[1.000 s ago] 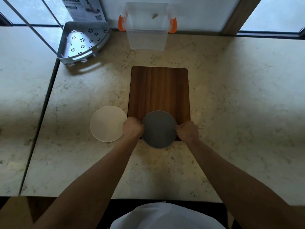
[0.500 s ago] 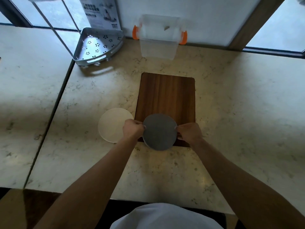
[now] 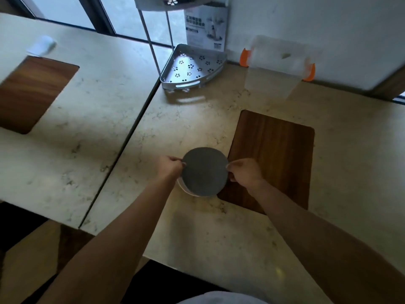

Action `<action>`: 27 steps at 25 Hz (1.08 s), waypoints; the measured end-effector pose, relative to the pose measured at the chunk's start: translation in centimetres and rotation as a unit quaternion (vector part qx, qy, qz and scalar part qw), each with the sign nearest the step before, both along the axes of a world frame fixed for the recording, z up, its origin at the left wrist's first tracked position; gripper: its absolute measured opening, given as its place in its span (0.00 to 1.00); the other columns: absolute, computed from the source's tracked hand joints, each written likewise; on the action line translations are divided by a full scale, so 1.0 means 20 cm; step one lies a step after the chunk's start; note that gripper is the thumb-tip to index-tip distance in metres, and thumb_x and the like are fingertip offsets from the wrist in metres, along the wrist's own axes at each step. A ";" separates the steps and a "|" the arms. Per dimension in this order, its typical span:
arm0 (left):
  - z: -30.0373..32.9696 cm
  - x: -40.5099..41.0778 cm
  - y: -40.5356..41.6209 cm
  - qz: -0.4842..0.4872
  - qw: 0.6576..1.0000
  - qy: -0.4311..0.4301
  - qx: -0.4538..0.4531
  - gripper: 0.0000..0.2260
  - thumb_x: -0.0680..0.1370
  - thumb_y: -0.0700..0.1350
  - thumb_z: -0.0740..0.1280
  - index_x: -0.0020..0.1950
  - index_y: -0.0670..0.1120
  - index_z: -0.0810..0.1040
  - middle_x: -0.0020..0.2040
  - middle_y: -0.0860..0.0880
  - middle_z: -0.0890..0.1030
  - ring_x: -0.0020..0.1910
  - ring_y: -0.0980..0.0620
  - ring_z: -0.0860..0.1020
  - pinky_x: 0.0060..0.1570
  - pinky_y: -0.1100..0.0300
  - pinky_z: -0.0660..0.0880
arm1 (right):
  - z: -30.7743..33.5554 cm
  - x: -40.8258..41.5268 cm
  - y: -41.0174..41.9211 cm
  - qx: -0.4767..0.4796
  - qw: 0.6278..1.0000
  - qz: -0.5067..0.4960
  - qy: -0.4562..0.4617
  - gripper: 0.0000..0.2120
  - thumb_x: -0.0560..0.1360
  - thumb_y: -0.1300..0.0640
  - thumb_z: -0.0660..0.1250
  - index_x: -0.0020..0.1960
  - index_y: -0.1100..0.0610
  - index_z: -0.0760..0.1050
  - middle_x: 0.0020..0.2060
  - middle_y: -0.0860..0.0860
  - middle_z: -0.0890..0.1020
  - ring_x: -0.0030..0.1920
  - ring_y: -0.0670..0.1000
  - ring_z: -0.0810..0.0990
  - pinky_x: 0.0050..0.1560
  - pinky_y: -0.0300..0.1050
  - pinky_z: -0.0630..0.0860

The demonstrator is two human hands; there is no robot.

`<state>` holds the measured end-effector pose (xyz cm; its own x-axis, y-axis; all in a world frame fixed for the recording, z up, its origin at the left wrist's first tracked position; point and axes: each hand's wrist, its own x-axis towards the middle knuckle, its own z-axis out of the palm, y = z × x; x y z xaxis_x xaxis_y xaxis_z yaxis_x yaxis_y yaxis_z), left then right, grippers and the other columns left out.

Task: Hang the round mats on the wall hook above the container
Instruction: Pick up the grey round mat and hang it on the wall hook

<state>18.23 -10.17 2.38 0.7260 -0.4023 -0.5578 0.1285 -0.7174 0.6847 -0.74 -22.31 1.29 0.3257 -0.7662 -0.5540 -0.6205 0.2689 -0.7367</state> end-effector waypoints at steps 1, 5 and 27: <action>-0.01 0.03 0.01 0.005 1.000 -0.001 -0.004 0.08 0.74 0.37 0.71 0.52 0.38 0.83 0.44 0.42 0.82 0.45 0.43 0.81 0.52 0.44 0.80 | -0.02 0.03 0.00 -0.004 1.000 0.007 0.005 0.07 0.75 0.57 0.70 0.42 0.59 0.84 0.41 0.56 0.86 0.39 0.55 0.85 0.47 0.56 0.83; -0.05 0.08 0.02 0.020 1.000 0.003 -0.011 0.08 0.74 0.36 0.71 0.53 0.37 0.81 0.49 0.39 0.82 0.51 0.40 0.80 0.55 0.44 0.79 | -0.06 0.11 0.02 0.004 1.000 0.013 0.018 0.06 0.75 0.57 0.70 0.43 0.58 0.84 0.41 0.54 0.86 0.39 0.53 0.85 0.47 0.56 0.84; -0.17 0.01 0.02 -0.127 0.972 -0.185 0.072 0.10 0.79 0.41 0.64 0.54 0.42 0.84 0.49 0.44 0.85 0.45 0.46 0.82 0.46 0.55 0.79 | -0.03 0.10 0.09 -0.108 0.972 0.096 0.185 0.13 0.76 0.51 0.69 0.36 0.57 0.82 0.30 0.52 0.82 0.31 0.51 0.81 0.31 0.42 0.76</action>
